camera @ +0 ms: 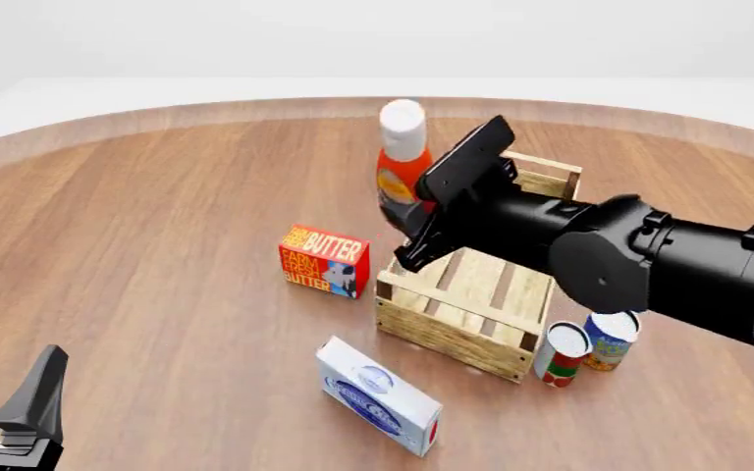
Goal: Pick up the ketchup, and put it in the wooden tray.
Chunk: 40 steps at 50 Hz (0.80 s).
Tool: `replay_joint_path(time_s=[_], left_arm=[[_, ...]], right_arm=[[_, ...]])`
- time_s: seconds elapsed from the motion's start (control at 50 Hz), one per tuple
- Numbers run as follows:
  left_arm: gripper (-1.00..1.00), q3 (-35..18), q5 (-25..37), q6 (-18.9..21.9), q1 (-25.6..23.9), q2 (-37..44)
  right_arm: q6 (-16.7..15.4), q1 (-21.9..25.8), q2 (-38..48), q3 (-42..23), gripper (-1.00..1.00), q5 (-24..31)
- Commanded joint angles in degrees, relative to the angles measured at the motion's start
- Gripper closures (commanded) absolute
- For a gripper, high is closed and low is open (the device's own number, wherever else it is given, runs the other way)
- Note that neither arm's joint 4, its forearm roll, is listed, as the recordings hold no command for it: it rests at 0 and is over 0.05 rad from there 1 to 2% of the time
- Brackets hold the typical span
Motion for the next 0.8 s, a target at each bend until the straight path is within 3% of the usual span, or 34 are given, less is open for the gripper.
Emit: replay_joint_path(time_s=[0.02, 0.12, 0.36, 0.62, 0.8], left_arm=[[-1.0, 0.0, 0.0, 0.0, 0.0, 0.0], [-1.0, 0.0, 0.0, 0.0, 0.0, 0.0], [-1.0, 0.0, 0.0, 0.0, 0.0, 0.0], [-1.0, 0.0, 0.0, 0.0, 0.0, 0.0], [-1.0, 0.0, 0.0, 0.0, 0.0, 0.0]], right_arm=[[2.13, -9.74, -1.24, -0.4, 1.0, 1.45], [1.8, -14.45, -0.89, 0.2, 1.0, 0.75], [3.31, -18.5, 3.0, 1.28, 1.0, -2.17], [6.73, -19.71, 12.06, 2.28, 1.0, -10.12], [7.23, -20.24, 18.97, 0.46, 1.0, -14.02]])
